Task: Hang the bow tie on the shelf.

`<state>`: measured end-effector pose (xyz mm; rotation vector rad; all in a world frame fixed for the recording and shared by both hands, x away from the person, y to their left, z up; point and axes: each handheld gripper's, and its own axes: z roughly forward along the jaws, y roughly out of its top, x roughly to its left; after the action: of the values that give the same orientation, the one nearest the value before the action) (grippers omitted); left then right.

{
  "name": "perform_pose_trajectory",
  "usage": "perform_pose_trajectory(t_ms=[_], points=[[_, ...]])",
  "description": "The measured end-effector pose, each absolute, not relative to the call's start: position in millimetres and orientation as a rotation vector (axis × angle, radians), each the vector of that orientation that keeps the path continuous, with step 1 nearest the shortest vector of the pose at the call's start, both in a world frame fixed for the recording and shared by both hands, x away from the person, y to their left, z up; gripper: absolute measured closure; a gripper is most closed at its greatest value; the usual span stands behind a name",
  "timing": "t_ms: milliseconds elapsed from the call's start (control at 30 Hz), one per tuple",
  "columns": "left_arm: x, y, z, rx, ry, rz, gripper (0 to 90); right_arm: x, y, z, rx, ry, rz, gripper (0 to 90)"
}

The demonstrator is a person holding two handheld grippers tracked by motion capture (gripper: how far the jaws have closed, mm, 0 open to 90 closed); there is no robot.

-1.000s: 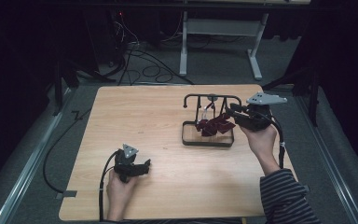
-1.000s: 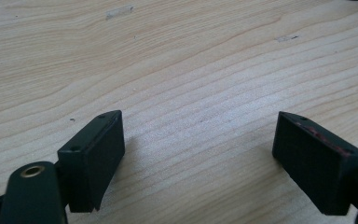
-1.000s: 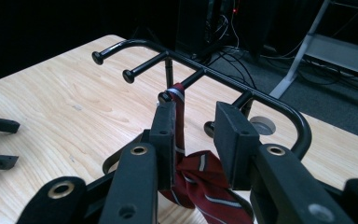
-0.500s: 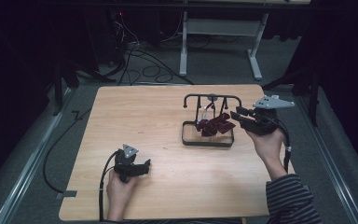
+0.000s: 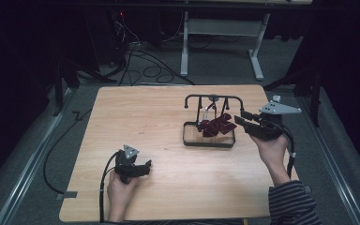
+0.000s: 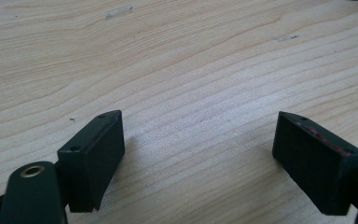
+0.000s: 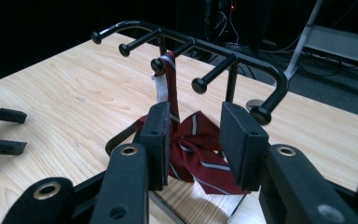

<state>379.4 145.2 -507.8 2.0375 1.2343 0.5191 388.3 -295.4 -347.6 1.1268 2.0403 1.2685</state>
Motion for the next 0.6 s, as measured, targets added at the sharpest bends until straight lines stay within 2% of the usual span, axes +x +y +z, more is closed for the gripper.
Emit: perform_pose_trajectory(t_ms=[600], points=[[379,145,-508,2.038,1.234,0.519,17.1,370,-311,-354,1.151,2.006,1.284,64.1]])
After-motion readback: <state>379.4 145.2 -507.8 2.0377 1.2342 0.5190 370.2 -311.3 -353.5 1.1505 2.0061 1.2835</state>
